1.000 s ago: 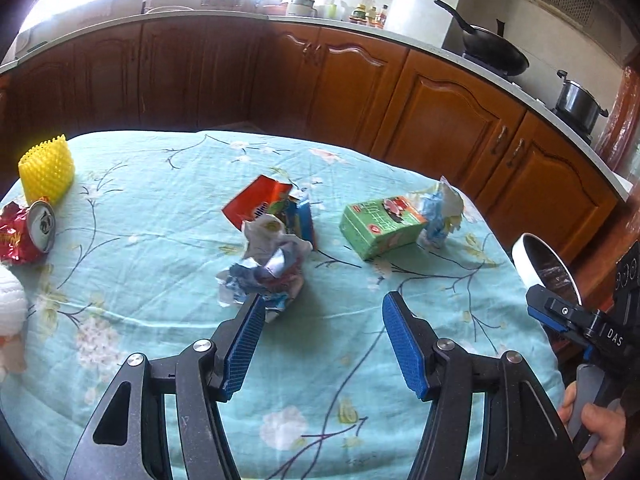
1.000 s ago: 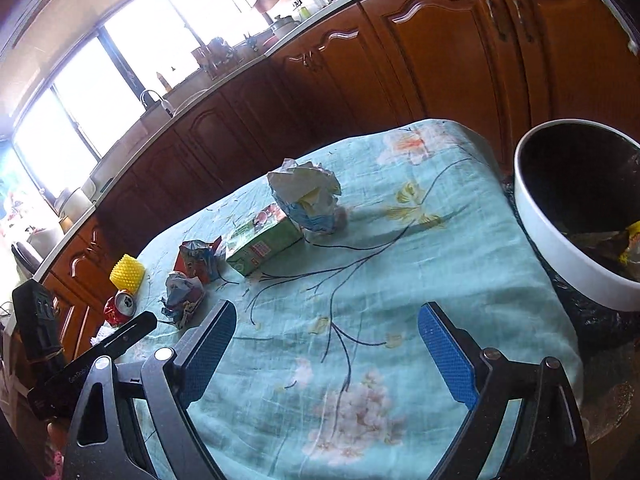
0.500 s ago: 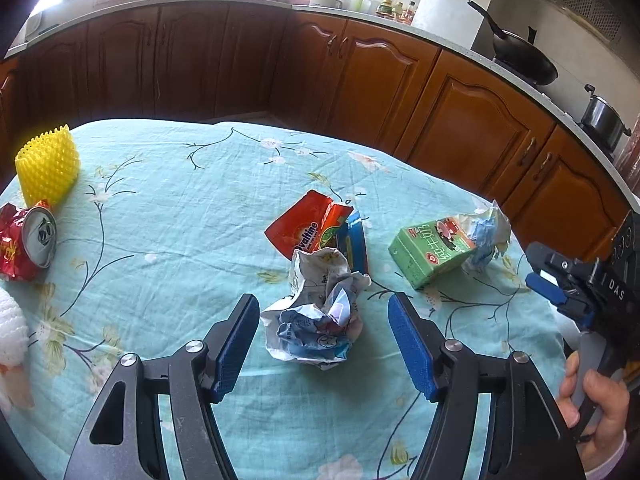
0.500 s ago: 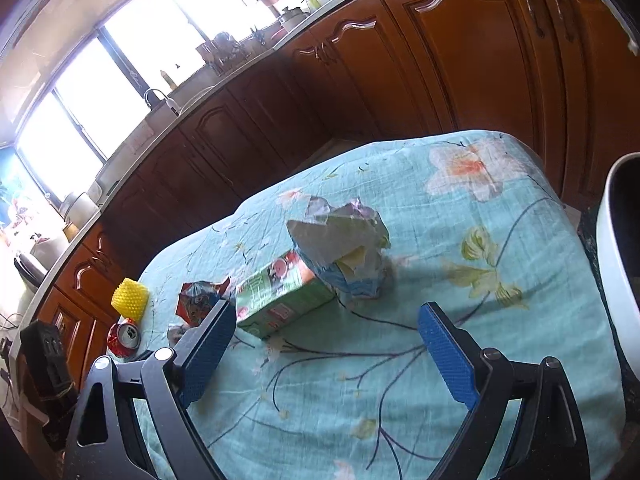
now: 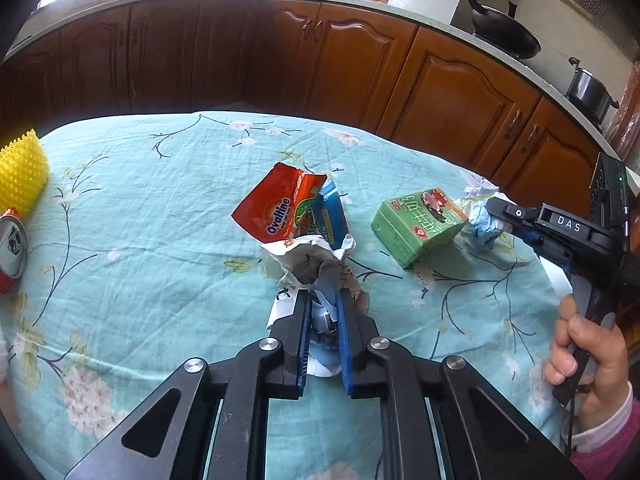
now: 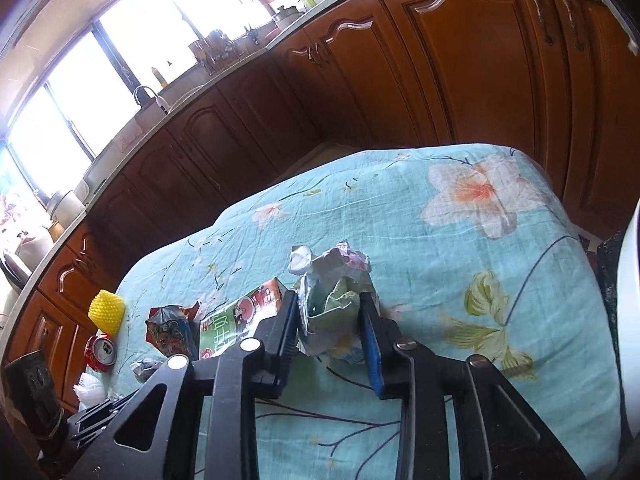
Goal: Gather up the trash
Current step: 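Grasp the crumpled tissue with the right tool while the left tool grasps crumpled white paper, then carry the tissue and paper over the black bin and open both tools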
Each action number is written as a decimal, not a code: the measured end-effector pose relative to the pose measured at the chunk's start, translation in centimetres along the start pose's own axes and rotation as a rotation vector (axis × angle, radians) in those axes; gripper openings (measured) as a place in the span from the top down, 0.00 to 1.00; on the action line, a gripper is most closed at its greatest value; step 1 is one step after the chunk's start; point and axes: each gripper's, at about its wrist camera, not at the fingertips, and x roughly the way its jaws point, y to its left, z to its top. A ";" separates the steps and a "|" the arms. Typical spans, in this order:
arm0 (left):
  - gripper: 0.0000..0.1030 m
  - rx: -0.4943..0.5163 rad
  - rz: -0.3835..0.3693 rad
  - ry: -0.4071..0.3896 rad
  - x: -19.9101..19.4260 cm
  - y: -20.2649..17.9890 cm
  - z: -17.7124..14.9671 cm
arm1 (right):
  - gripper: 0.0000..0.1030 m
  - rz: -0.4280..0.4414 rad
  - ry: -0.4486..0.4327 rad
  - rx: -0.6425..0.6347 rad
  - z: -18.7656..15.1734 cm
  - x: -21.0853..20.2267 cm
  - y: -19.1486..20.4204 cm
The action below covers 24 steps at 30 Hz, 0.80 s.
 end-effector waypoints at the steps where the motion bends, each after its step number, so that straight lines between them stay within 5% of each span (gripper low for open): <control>1: 0.91 0.000 -0.008 -0.005 -0.2 -0.2 -0.1 | 0.74 0.007 -0.008 0.001 -0.2 -0.7 -0.1; 10: 0.91 0.064 -0.105 -0.050 -2.9 -4.3 -1.0 | 0.75 0.028 -0.052 0.042 -3.2 -7.0 -1.9; 24: 0.91 0.189 -0.232 -0.013 -2.1 -11.3 -2.0 | 0.75 -0.016 -0.102 0.109 -6.6 -14.3 -5.2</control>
